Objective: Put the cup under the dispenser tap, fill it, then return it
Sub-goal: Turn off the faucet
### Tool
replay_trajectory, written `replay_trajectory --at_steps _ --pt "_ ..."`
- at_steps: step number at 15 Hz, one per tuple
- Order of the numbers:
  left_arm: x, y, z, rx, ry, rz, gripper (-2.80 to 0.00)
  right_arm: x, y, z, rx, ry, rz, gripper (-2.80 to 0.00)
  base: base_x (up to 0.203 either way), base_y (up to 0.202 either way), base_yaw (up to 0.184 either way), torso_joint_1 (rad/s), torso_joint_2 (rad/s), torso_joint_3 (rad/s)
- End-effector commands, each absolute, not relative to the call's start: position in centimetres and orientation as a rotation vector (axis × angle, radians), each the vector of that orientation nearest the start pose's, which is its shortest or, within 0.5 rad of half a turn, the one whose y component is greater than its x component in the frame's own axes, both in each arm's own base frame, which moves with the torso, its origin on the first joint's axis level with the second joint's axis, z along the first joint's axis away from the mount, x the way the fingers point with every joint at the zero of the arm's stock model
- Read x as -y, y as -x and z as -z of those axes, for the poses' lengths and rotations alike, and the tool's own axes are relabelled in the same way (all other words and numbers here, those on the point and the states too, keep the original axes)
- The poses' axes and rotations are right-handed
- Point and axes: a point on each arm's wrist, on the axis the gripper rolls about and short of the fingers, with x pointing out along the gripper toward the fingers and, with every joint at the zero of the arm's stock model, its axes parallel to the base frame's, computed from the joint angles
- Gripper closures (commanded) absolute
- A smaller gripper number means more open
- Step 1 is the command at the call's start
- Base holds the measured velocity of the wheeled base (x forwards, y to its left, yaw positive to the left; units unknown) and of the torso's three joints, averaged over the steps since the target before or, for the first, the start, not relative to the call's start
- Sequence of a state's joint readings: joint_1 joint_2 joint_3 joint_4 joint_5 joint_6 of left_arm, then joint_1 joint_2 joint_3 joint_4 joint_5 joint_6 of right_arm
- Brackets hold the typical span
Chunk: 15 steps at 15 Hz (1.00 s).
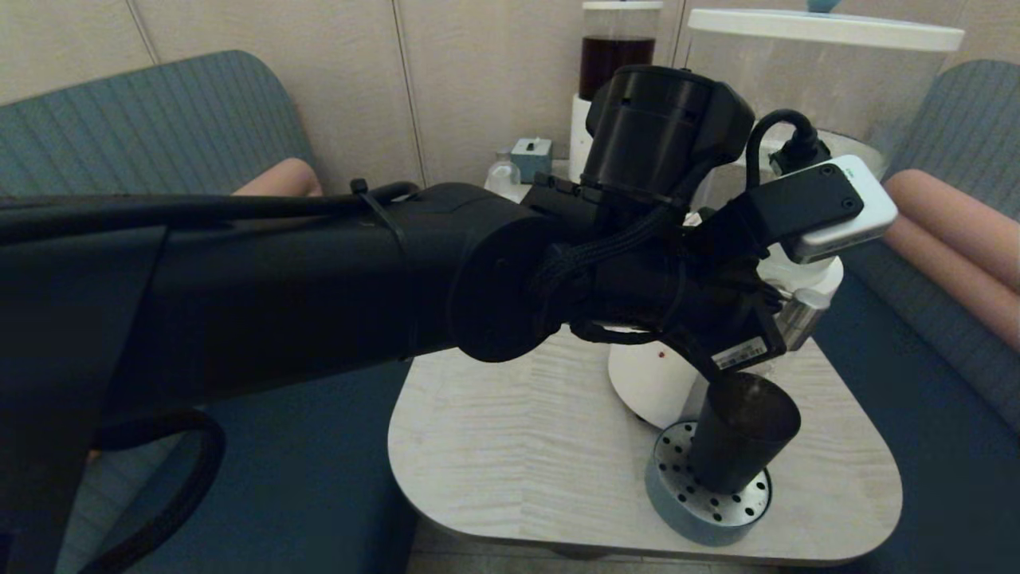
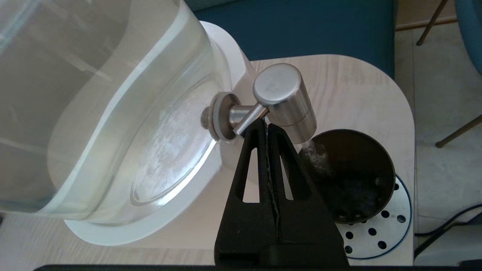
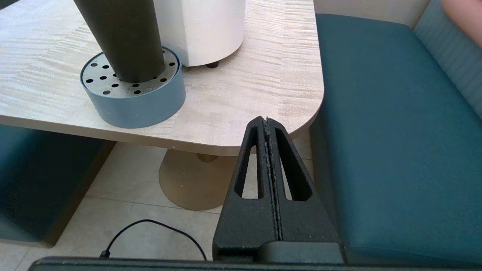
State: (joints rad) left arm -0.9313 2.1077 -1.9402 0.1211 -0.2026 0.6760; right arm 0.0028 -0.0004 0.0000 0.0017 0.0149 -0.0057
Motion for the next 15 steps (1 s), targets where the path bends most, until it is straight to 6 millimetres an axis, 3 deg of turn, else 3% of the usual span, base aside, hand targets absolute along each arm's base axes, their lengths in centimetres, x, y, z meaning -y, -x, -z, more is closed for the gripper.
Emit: replay_trajectory --at_steps 1,15 --pt "35.26 -25.67 -27.43 0.111 -0.708 1.183 0.0 -0.03 2.29 -7.5 -0.001 0.006 -0.019 0.0 0.0 0.0 0.0 0.0 0.0 0.0" --pt "35.79 -26.09 -27.16 0.149 -0.703 1.162 0.0 -0.02 2.29 -7.53 0.0 0.006 -0.02 0.0 0.0 0.0 0.0 0.0 0.0 0.0"
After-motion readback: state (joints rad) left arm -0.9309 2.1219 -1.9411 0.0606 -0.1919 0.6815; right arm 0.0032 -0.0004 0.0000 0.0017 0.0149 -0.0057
